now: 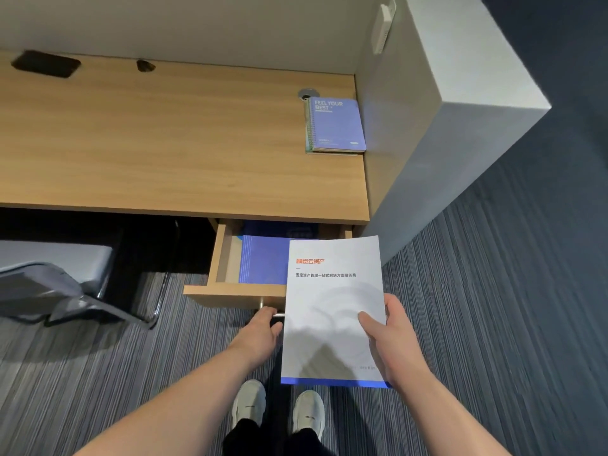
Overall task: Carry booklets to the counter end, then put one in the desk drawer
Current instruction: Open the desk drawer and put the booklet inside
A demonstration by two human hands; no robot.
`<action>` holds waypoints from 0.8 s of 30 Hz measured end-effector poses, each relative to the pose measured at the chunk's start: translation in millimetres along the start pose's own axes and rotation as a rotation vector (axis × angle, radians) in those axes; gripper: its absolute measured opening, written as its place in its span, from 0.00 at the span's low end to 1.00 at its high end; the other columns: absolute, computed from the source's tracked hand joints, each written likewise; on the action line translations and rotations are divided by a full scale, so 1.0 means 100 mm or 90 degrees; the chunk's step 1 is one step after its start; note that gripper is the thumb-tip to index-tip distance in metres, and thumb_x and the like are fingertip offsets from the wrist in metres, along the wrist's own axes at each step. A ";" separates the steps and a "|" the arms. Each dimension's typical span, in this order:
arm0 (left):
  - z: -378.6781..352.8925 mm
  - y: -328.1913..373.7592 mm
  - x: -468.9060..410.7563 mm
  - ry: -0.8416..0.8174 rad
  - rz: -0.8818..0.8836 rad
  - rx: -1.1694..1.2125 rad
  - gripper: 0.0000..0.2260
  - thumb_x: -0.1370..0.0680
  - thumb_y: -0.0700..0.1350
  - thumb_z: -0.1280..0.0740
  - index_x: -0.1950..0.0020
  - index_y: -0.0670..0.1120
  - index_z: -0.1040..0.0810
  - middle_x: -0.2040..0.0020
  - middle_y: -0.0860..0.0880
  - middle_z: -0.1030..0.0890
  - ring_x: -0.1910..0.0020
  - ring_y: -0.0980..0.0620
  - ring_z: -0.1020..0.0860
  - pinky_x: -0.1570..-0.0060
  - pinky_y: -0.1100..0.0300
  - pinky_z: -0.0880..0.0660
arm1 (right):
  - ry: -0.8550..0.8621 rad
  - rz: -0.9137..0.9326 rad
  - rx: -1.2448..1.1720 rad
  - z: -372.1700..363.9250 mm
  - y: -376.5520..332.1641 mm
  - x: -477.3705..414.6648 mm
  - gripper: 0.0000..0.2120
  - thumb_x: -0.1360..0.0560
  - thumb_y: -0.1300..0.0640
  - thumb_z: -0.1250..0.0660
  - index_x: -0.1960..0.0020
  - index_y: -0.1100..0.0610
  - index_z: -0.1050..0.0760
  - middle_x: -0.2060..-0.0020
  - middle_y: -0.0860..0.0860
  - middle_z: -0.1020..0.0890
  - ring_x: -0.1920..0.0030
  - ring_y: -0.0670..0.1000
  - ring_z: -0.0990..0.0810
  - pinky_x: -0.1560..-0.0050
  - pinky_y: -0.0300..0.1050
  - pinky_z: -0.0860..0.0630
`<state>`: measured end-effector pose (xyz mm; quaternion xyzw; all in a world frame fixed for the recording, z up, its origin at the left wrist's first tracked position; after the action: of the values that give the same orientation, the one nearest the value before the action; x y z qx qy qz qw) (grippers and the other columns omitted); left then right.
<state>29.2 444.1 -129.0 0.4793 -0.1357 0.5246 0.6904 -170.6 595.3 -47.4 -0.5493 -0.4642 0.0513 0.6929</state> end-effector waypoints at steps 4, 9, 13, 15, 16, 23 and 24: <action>0.21 0.23 0.21 0.067 -0.026 0.097 0.14 0.15 0.50 0.43 0.46 0.44 0.22 0.52 0.48 0.17 0.54 0.49 0.19 0.54 0.55 0.24 | 0.003 -0.020 0.017 -0.08 0.01 0.01 0.14 0.21 0.68 0.33 0.41 0.53 0.24 0.46 0.53 0.13 0.46 0.57 0.13 0.43 0.60 0.17; 0.52 0.47 0.58 0.101 -0.043 0.390 0.14 0.15 0.54 0.43 0.50 0.47 0.24 0.62 0.53 0.20 0.64 0.54 0.23 0.58 0.55 0.26 | -0.019 -0.009 0.059 -0.32 -0.08 0.05 0.14 0.22 0.66 0.33 0.41 0.50 0.24 0.45 0.52 0.13 0.45 0.58 0.14 0.41 0.65 0.20; 0.72 0.52 0.78 0.141 -0.047 0.343 0.10 0.18 0.48 0.35 0.38 0.47 0.29 0.54 0.51 0.17 0.60 0.56 0.19 0.64 0.62 0.27 | -0.051 0.012 0.066 -0.57 -0.26 0.09 0.14 0.21 0.66 0.33 0.41 0.49 0.25 0.45 0.52 0.15 0.46 0.56 0.14 0.43 0.62 0.18; 0.82 0.55 0.86 0.164 -0.052 0.328 0.11 0.18 0.44 0.35 0.37 0.48 0.31 0.53 0.53 0.15 0.59 0.56 0.17 0.64 0.62 0.26 | -0.063 0.022 0.076 -0.67 -0.36 0.10 0.14 0.20 0.65 0.33 0.44 0.46 0.26 0.45 0.51 0.16 0.46 0.55 0.14 0.44 0.61 0.17; 0.87 0.56 0.89 0.174 -0.054 0.325 0.11 0.18 0.43 0.36 0.36 0.49 0.32 0.54 0.54 0.15 0.59 0.55 0.17 0.62 0.61 0.26 | -0.066 0.025 0.077 -0.72 -0.41 0.11 0.14 0.20 0.64 0.33 0.45 0.45 0.26 0.45 0.52 0.16 0.46 0.56 0.14 0.44 0.62 0.17; 1.15 0.68 1.02 0.237 -0.081 0.265 0.11 0.17 0.44 0.37 0.37 0.52 0.35 0.48 0.53 0.18 0.56 0.59 0.19 0.64 0.61 0.28 | -0.068 0.031 0.081 -0.90 -0.67 0.15 0.14 0.21 0.64 0.33 0.38 0.51 0.25 0.44 0.53 0.15 0.46 0.58 0.14 0.44 0.63 0.17; 1.16 0.68 1.01 0.242 -0.081 0.254 0.11 0.17 0.44 0.37 0.38 0.53 0.35 0.48 0.54 0.18 0.57 0.59 0.20 0.64 0.61 0.28 | -0.067 0.029 0.087 -0.90 -0.69 0.16 0.14 0.21 0.64 0.35 0.38 0.51 0.25 0.45 0.53 0.15 0.46 0.58 0.14 0.44 0.63 0.17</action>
<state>49.5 410.0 34.2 0.5066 0.1323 0.5768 0.6270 -128.9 512.7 21.1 -0.5077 -0.4828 0.1269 0.7022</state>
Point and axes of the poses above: each hand's wrist, its own x-axis away from the middle knuckle, its own z-axis out of the back of the hand, y = z × x, the point moved 2 cm from there along -x, towards the middle knuckle
